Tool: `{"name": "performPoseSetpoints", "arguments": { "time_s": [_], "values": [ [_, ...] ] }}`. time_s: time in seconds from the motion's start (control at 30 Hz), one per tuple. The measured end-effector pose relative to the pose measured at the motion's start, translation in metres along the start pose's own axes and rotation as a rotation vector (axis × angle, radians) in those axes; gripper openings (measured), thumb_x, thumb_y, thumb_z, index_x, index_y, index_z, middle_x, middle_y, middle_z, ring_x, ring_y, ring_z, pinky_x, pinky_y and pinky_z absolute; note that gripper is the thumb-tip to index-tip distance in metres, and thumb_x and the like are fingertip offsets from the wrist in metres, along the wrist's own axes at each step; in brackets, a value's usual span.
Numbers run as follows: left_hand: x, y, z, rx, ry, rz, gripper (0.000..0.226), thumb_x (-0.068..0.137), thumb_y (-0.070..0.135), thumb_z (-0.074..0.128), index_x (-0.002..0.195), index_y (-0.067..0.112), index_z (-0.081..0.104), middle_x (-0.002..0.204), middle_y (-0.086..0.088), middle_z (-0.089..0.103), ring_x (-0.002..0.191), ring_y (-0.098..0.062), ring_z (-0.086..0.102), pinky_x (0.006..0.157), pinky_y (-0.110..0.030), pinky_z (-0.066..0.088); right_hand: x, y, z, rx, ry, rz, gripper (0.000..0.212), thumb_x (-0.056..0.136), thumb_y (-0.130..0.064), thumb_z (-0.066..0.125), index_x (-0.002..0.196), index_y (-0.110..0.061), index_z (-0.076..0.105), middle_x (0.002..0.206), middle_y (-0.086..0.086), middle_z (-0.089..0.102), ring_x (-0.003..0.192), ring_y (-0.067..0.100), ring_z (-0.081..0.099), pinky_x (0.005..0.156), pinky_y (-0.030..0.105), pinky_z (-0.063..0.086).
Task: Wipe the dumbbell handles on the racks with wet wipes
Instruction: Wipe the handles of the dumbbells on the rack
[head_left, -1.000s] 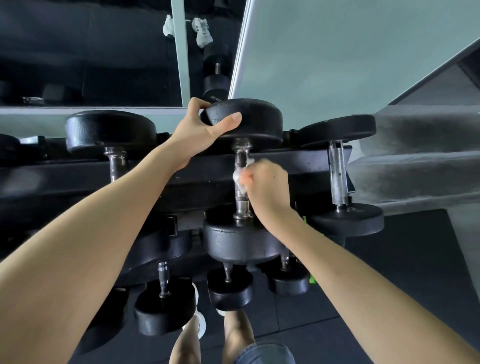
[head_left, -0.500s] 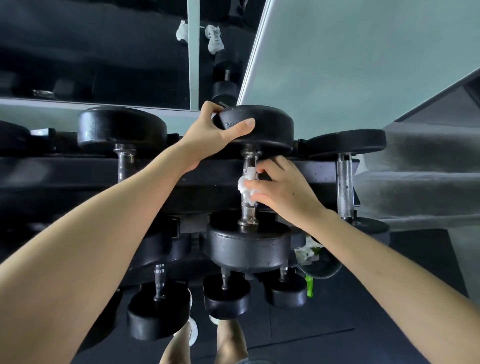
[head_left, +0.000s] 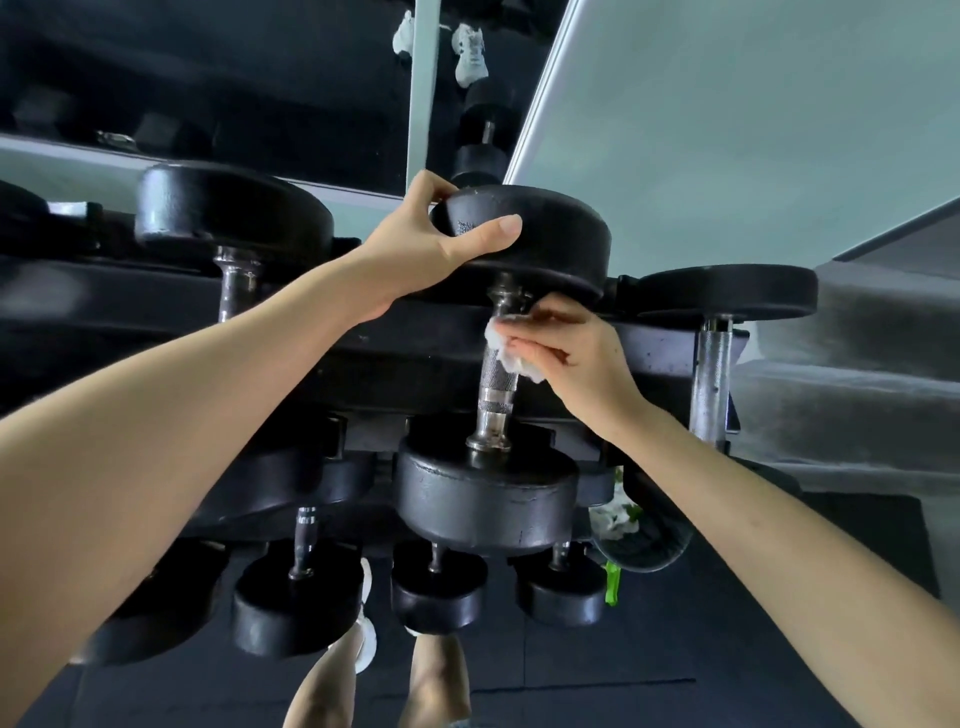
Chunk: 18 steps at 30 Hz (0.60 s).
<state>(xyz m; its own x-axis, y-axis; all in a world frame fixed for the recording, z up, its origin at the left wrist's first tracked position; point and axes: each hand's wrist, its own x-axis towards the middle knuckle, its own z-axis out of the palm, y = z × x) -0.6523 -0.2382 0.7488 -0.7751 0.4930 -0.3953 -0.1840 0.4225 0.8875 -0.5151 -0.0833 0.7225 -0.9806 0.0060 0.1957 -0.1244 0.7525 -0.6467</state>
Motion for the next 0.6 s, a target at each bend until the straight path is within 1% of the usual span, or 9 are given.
{"name": "performPoseSetpoints", "arguments": {
  "time_s": [0.07,0.1,0.2,0.27,0.37,0.43,0.47,0.53,0.6],
  "values": [
    [0.001,-0.001,0.001,0.001,0.008,0.002,0.069,0.063,0.070,0.065,0.114,0.029,0.042,0.101,0.009,0.052,0.094,-0.008,0.050,0.072,-0.021,0.038,-0.008,0.000,0.000,-0.087,-0.055,-0.002,0.012,0.087,-0.003,0.062,0.093,0.004,0.071,0.074,-0.021,0.059,0.075,-0.005,0.057,0.072,0.008,0.044],
    [0.002,-0.002,0.001,0.005,0.013,0.000,0.068,0.064,0.070,0.065,0.113,0.030,0.042,0.102,0.008,0.052,0.095,-0.008,0.050,0.073,-0.021,0.038,-0.012,-0.003,-0.002,-0.118,-0.095,-0.038,0.012,0.088,-0.003,0.061,0.089,0.005,0.070,0.067,-0.019,0.054,0.069,-0.002,0.052,0.067,0.008,0.041],
    [0.003,-0.005,0.001,0.006,0.016,-0.006,0.069,0.062,0.073,0.067,0.112,0.033,0.042,0.111,0.004,0.055,0.103,-0.012,0.052,0.079,-0.024,0.039,-0.028,-0.007,0.002,-0.158,-0.279,-0.167,0.013,0.088,-0.012,0.060,0.082,-0.006,0.070,0.066,-0.008,0.046,0.066,0.002,0.033,0.059,0.010,0.028],
    [0.003,-0.006,0.001,0.006,0.020,-0.010,0.075,0.055,0.078,0.066,0.110,0.034,0.042,0.115,0.002,0.056,0.106,-0.014,0.052,0.083,-0.026,0.039,-0.024,-0.006,-0.002,-0.210,-0.383,-0.214,0.013,0.088,-0.013,0.060,0.083,-0.006,0.069,0.066,0.000,0.047,0.063,0.008,0.037,0.054,0.016,0.033],
    [0.004,-0.006,0.002,-0.002,0.027,-0.008,0.079,0.047,0.080,0.064,0.108,0.033,0.043,0.112,0.002,0.057,0.105,-0.015,0.053,0.085,-0.027,0.041,-0.002,-0.011,-0.010,-0.221,-0.290,-0.258,0.013,0.081,-0.004,0.057,0.084,0.001,0.070,0.066,0.007,0.057,0.063,0.015,0.053,0.060,0.022,0.054],
    [0.005,-0.008,0.002,0.003,0.034,-0.008,0.080,0.047,0.080,0.064,0.108,0.033,0.043,0.111,0.002,0.057,0.105,-0.015,0.054,0.086,-0.027,0.043,0.004,-0.011,-0.011,-0.194,-0.184,-0.174,0.023,0.081,-0.005,0.047,0.078,0.004,0.067,0.060,0.012,0.053,0.055,0.023,0.053,0.051,0.031,0.052],
    [0.006,-0.008,0.002,0.006,0.034,-0.010,0.080,0.047,0.080,0.065,0.108,0.033,0.043,0.112,0.001,0.058,0.106,-0.016,0.054,0.089,-0.028,0.044,0.001,-0.011,-0.009,-0.187,-0.197,-0.136,0.025,0.081,-0.009,0.045,0.079,0.001,0.068,0.060,0.010,0.051,0.054,0.023,0.051,0.049,0.031,0.050],
    [0.006,-0.009,0.002,0.004,0.032,-0.008,0.080,0.047,0.080,0.066,0.108,0.032,0.044,0.113,0.000,0.059,0.109,-0.017,0.056,0.096,-0.032,0.045,-0.019,-0.011,-0.001,-0.213,-0.344,-0.153,0.024,0.083,-0.018,0.046,0.087,-0.013,0.069,0.064,0.001,0.048,0.062,0.016,0.044,0.052,0.028,0.045],
    [0.007,-0.009,0.002,0.006,0.029,-0.002,0.080,0.047,0.079,0.066,0.108,0.032,0.044,0.111,0.001,0.061,0.109,-0.017,0.057,0.098,-0.034,0.045,-0.038,-0.007,0.002,-0.234,-0.516,-0.260,0.025,0.086,-0.018,0.047,0.098,-0.020,0.069,0.071,-0.002,0.052,0.067,0.016,0.044,0.053,0.030,0.046]
  ]
}}
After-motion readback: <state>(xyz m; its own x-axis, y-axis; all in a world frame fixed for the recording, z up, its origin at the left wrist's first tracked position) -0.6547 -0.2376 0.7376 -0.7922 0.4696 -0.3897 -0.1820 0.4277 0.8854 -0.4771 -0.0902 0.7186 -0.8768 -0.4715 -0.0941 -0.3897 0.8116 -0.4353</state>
